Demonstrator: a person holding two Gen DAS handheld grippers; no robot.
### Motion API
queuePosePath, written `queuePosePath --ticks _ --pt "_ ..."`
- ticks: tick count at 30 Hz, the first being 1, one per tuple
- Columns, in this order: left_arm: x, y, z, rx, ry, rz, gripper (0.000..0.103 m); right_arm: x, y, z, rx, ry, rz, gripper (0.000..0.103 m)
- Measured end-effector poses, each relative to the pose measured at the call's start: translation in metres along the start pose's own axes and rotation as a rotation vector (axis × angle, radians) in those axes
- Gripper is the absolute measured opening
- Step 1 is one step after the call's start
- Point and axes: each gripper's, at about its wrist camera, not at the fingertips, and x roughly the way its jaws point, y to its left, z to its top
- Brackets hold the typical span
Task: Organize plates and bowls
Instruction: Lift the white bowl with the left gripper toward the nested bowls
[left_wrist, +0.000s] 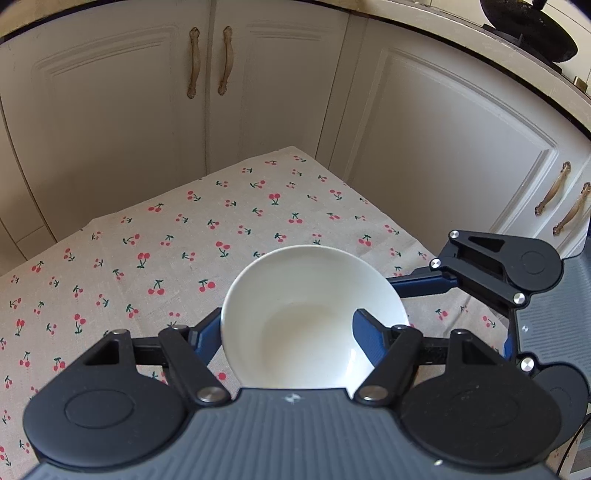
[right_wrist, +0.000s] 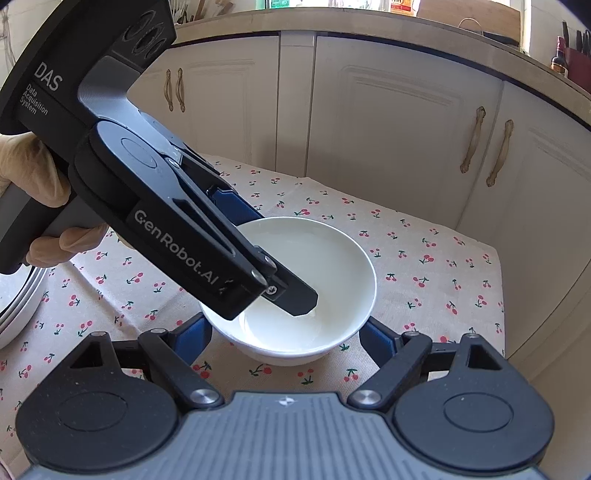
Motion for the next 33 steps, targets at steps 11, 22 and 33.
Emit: queuePosePath --ticks 11,22,33 --pt "-0.039 -0.029 -0.019 0.024 -0.018 -0.005 0.074 -0.044 0.025 -0.008 -0.008 0.004 0.004 0.090" --pt "-0.089 -0.068 -0.042 0.041 -0.048 -0.006 0.075 -0.097 0.052 -0.015 -0.004 -0.005 0.009 0.090" --pt "-0.128 -0.099 -0.068 0.056 -0.061 -0.016 0.077 -0.146 0.082 -0.027 -0.013 -0.013 0.006 0.090"
